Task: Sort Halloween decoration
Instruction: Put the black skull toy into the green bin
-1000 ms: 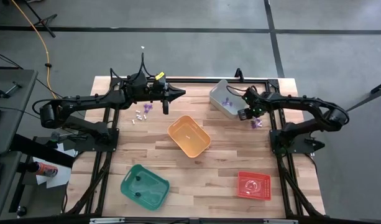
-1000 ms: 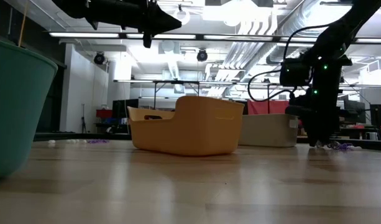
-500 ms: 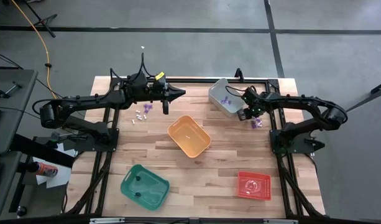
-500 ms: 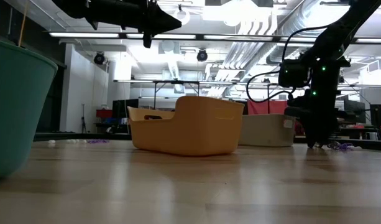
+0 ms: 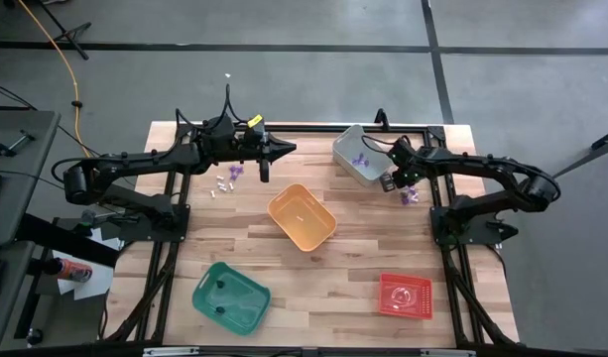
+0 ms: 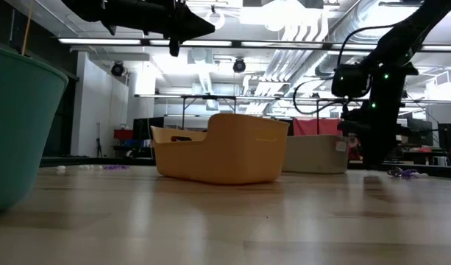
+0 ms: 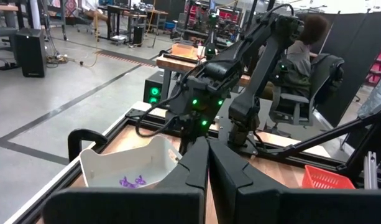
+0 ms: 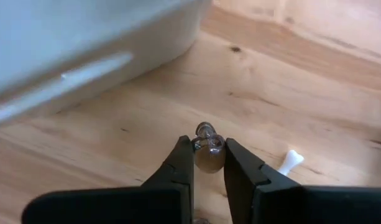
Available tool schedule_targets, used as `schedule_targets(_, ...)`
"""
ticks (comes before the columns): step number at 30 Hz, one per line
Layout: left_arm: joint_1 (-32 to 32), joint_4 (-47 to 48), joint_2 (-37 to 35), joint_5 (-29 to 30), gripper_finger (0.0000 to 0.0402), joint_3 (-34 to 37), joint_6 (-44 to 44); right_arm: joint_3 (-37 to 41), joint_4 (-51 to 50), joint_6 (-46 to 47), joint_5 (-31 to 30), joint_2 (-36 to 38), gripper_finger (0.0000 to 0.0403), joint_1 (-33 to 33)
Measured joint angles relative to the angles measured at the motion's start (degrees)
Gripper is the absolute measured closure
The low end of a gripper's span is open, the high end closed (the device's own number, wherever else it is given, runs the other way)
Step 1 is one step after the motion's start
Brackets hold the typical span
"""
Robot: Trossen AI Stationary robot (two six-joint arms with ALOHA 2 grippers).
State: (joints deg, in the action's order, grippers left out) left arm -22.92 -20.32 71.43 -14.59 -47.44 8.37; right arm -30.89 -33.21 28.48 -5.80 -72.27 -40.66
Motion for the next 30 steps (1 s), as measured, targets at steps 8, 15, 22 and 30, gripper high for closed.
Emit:
schedule_targets(8,-1.86,0.19,-3.08,0.0,0.0401,0.0,-2.07,-0.01,-3.72,3.73,3.18,10.8,0.036,0.5)
schedule_targets(15,-4.4,0.51,-9.24,0.03,0.0401,0.0,-2.05,-0.04,-2.06,8.43,10.03,22.17,0.0361,4.45)
schedule_targets(22,-4.98,6.3,-16.02,0.02,0.0401,0.0,-2.01,-0.11,14.23,9.87,17.42,28.43,0.0361,14.06)
schedule_targets(30,-4.98,9.8,-20.76,0.02,0.0401,0.0,-0.95,-0.2,45.41,6.02,15.56,24.32,0.0361,24.99)
